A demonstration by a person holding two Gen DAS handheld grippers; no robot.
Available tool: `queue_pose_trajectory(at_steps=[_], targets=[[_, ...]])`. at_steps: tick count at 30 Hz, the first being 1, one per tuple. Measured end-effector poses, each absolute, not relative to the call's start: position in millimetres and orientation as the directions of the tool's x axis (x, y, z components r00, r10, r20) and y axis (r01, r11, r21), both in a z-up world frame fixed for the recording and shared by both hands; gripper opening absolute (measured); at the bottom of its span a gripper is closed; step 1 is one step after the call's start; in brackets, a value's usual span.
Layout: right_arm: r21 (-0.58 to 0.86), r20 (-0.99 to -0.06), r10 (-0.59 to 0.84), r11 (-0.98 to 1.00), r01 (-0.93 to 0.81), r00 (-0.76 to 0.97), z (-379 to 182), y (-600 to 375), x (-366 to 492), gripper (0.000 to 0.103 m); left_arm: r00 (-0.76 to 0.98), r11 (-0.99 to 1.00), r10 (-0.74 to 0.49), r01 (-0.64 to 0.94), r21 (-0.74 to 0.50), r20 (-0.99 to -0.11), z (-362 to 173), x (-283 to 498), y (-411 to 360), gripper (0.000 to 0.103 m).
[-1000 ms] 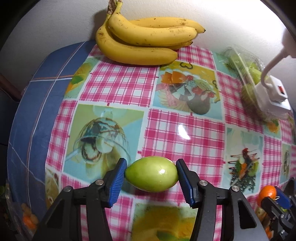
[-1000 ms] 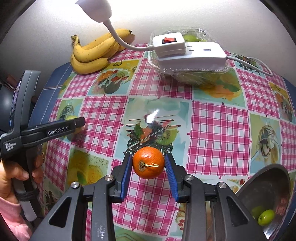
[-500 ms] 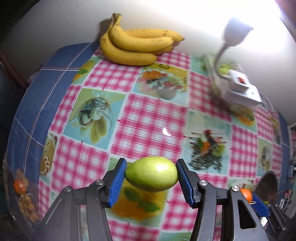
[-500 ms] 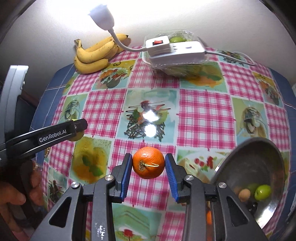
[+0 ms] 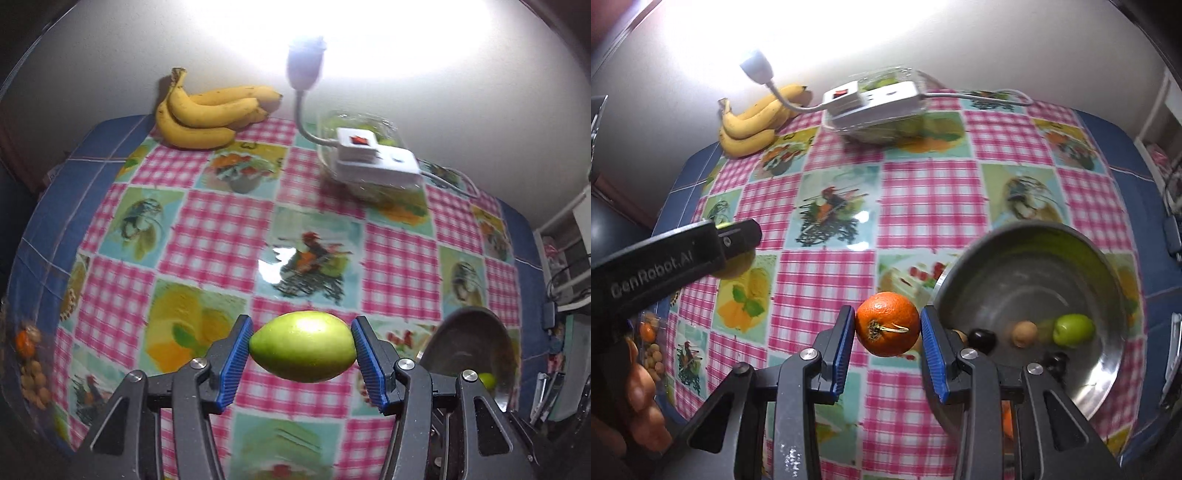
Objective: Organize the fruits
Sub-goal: 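Carry the tangerine and green mango over the steel bowl with both grippers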
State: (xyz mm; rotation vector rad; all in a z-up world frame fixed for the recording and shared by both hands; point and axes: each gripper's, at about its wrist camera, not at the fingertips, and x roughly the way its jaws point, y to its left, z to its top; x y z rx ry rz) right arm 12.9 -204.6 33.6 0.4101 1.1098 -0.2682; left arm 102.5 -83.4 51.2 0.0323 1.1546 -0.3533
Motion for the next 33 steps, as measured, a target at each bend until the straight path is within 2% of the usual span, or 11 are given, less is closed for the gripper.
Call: queue_pose_trajectory(at_steps=[13,26,33], targets=[[0.213,-0.897,-0.030,0.845,0.490,0.441,25,-246,-14,0.038,0.363,0.940,-0.277,0.294,-0.173,-0.890,34,66,-127,0.058],[0.232,-0.909,-0.071,0.732,0.640,0.410,1,-324,-44,0.038,0.332,0.904,-0.309,0.394,-0.167,-0.891,15,49,-182,0.058],[0.211,-0.909,-0.108,0.714,0.667,0.403,-3,-340,-51,0.038,0.318,0.877,-0.329,0.452,-0.163,-0.889,10,41,-206,0.058]])
